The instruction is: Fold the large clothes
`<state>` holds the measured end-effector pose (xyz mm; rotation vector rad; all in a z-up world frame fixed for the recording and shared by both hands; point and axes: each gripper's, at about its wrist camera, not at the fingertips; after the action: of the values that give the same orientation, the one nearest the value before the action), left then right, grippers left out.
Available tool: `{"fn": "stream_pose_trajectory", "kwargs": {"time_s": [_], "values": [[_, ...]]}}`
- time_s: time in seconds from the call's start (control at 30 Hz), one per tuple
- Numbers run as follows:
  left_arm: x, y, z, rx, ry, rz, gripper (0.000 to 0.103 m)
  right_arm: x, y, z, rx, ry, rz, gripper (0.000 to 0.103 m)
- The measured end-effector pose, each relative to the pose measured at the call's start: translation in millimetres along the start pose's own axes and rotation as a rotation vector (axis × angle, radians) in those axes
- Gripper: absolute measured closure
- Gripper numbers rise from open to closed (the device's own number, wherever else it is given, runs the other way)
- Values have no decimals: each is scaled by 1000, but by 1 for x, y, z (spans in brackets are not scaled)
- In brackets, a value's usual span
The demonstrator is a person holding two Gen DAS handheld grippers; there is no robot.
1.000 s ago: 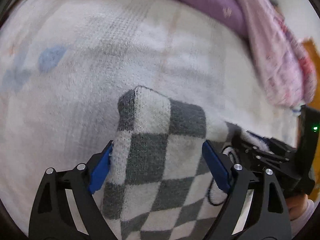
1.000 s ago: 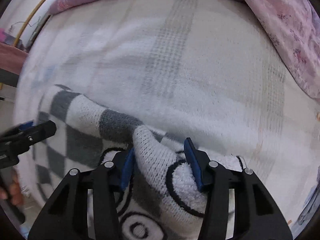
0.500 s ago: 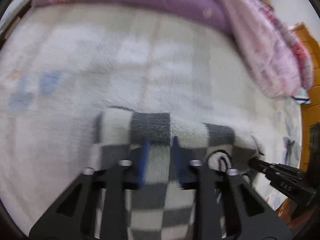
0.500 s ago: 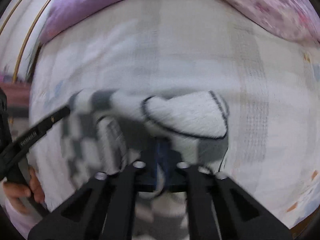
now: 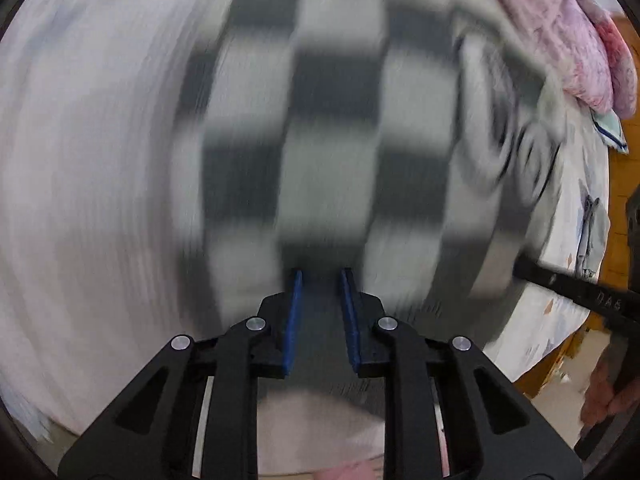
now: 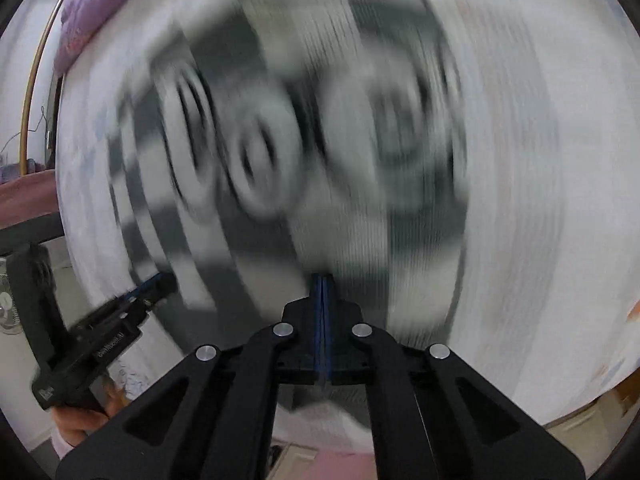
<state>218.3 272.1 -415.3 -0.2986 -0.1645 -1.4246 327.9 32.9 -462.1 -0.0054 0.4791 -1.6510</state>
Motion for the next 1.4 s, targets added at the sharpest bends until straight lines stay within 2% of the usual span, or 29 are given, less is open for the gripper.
{"fn": "stream_pose_trajectory", "kwargs": {"time_s": [0.07, 0.1, 0.13, 0.17, 0.2, 0.27, 0.33, 0.37, 0.4, 0.43, 0.47, 0.5, 0.53, 0.57, 0.67, 0.8, 0.9, 1.0, 1.17, 1.27, 1.4], "values": [[-11, -28, -13, -62, 2, 85, 84, 16, -33, -37, -99, -93, -49, 99], [-15, -40, -18, -50, 14, 96, 84, 24, -50, -54, -131, -85, -70, 100], [-18, -47, -22, -23, 11, 87, 84, 34, -64, -73, -131, -61, -84, 101], [-22, -49, -27, -1, -4, 84, 83, 43, -68, -80, -55, -16, -100, 103], [-25, -49, -31, 6, -14, 89, 81, 50, -69, -84, -28, 26, -130, 103], [-28, -41, -31, -13, -22, 107, 81, 55, -70, -82, -46, 50, -179, 103], [-24, -36, -22, -20, -3, 96, 80, 50, -68, -74, -75, 37, -124, 99], [-20, -34, -16, -24, 8, 93, 77, 47, -68, -66, -67, 34, -100, 89], [-18, -34, -9, -31, 16, 94, 61, 46, -69, -55, -43, 37, -85, 78], [-14, -31, 4, -13, 17, 102, 48, 43, -70, -40, -11, 34, -70, 45], [-11, -28, 19, 32, -9, 101, 45, 40, -71, -27, 15, 35, -61, 23], [-8, -27, 33, 71, -34, 96, 37, 38, -72, -13, 47, 57, -55, 22], [-7, -23, 40, 91, -41, 97, 18, 35, -73, 4, 91, 106, -50, 21], [-7, -19, 48, 113, -38, 99, 14, 32, -74, 12, 103, 126, -45, 16], [-14, 5, 59, 165, -51, 85, 14, 25, -68, 37, 182, 187, -5, 11], [-25, 25, 39, 139, -12, 112, 14, 26, -51, 52, 287, 128, 74, 9], [-38, 46, 19, 126, -59, 120, 14, 26, -28, 49, 313, 91, 137, 9], [-47, 64, 1, 98, -61, 101, 13, 37, -3, 48, 315, 95, 149, 9], [-57, 77, -11, 109, -163, 55, 11, 50, 26, 36, 271, 135, 189, 9], [-63, 79, -21, 107, -260, 44, 10, 61, 41, 23, 201, 217, 183, 6], [-68, 83, -35, 84, -387, -9, 6, 73, 53, 13, 163, 316, 221, 6]]}}
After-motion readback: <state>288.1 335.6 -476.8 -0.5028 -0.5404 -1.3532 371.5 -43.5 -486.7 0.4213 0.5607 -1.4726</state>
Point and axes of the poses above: each gripper's, at about its wrist camera, not at the fingertips, and z roughly against the way its jaws point, x to its right, y to its top, and after that the axes turned 6 degrees about -z, right-handed
